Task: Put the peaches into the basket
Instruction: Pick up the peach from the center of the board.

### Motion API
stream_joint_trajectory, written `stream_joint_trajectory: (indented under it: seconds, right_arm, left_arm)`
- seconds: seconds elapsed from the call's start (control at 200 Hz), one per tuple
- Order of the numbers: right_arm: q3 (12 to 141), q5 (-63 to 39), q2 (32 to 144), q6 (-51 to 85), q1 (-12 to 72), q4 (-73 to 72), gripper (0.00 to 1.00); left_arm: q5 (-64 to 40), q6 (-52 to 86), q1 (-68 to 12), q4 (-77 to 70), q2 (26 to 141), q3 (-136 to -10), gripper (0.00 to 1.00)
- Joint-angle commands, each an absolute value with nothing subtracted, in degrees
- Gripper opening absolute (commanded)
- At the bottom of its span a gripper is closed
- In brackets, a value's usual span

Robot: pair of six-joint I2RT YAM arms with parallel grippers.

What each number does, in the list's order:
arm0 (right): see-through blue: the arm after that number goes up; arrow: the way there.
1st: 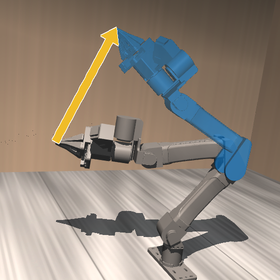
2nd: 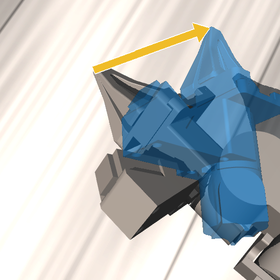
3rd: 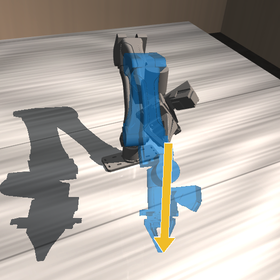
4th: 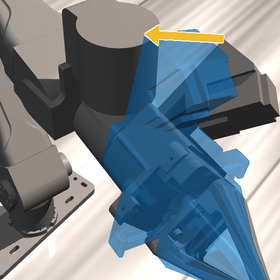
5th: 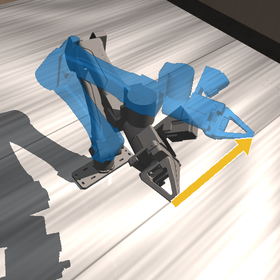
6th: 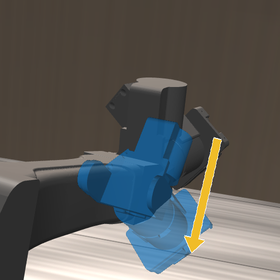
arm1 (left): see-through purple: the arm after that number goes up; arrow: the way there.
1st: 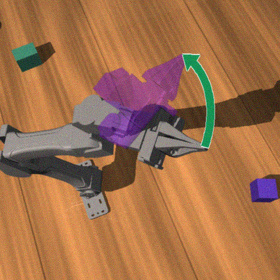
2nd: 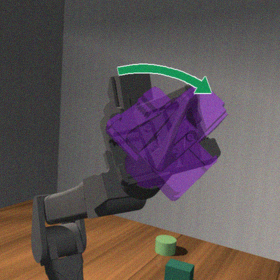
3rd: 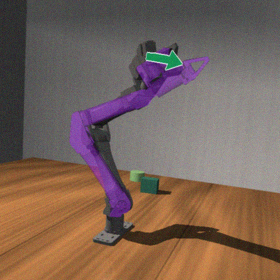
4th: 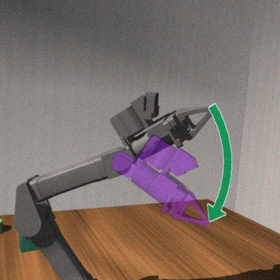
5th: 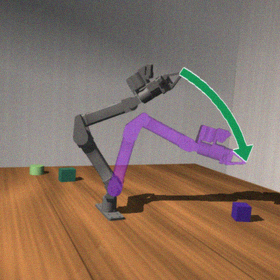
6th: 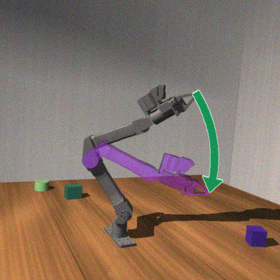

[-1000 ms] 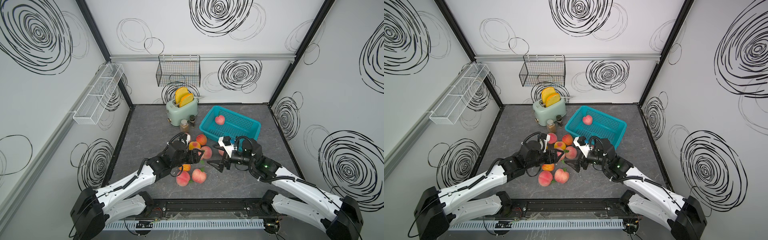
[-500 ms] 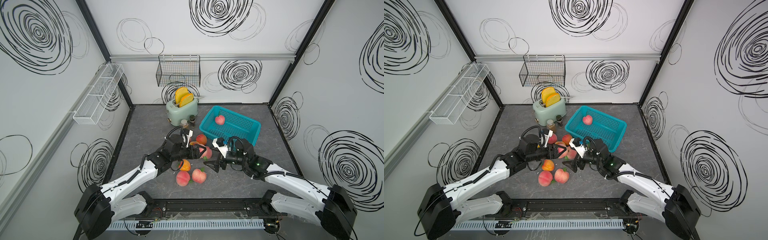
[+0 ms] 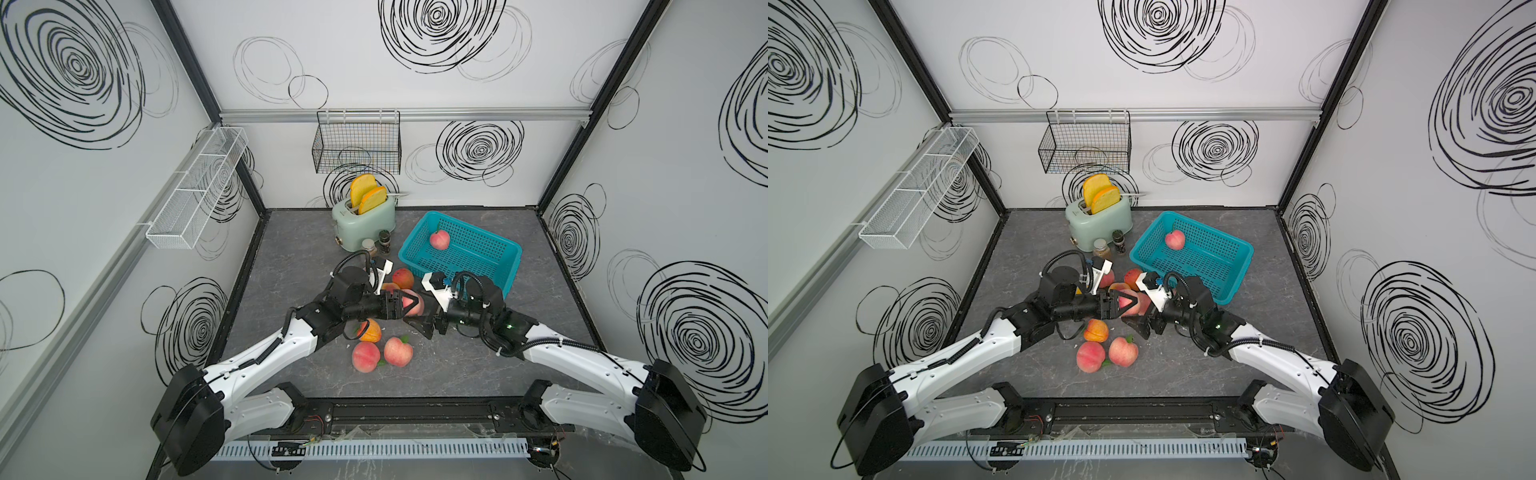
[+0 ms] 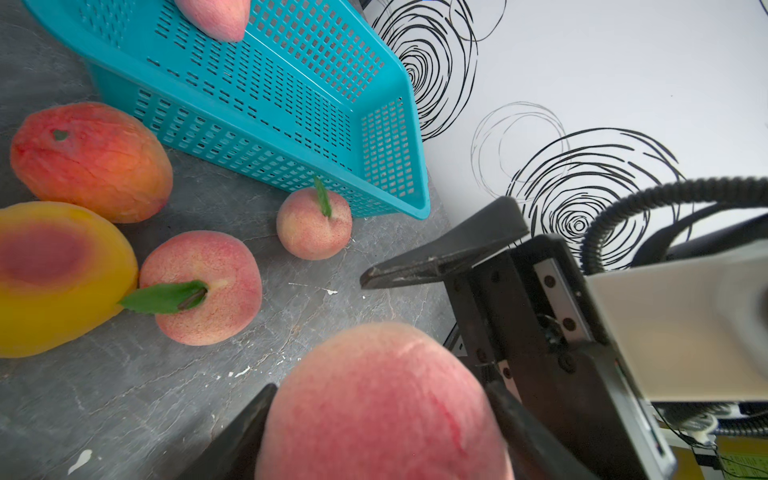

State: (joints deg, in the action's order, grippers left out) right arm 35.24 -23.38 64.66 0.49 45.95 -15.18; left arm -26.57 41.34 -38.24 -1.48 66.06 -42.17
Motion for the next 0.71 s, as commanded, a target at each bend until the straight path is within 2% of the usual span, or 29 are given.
stream_joint_trajectory:
  seconds: [0.0, 0.115, 0.25, 0.43, 0.62, 0.7]
  right_arm:
    - [36.2, -23.9, 66.1, -0.1, 46.3, -17.8, 0.99]
    - [36.4, -24.0, 66.7, -0.2, 46.3, -18.1, 1.00]
    - [36.4, -24.6, 67.0, -0.2, 46.3, -18.9, 0.96]
    - [36.1, -25.6, 67.0, -0.2, 46.3, -19.9, 0.81]
    - [36.2, -26.3, 67.1, -0.1, 46.3, -19.9, 0.72]
    - [36.2, -26.2, 67.3, -0.1, 46.3, -19.6, 0.67]
  left_arm:
    - [-28.1, 40.8, -38.9, -4.9, 66.6, -44.1, 0.68]
    - [-28.4, 40.9, -39.3, -5.1, 66.8, -44.2, 0.68]
    - [-28.8, 41.0, -39.6, -5.3, 66.7, -44.2, 0.68]
    - [-28.8, 41.1, -39.8, -5.2, 66.7, -44.1, 0.68]
    - [-28.3, 41.3, -39.8, -5.9, 67.2, -44.1, 0.68]
    - [-27.9, 41.1, -39.8, -5.8, 67.3, -44.4, 0.74]
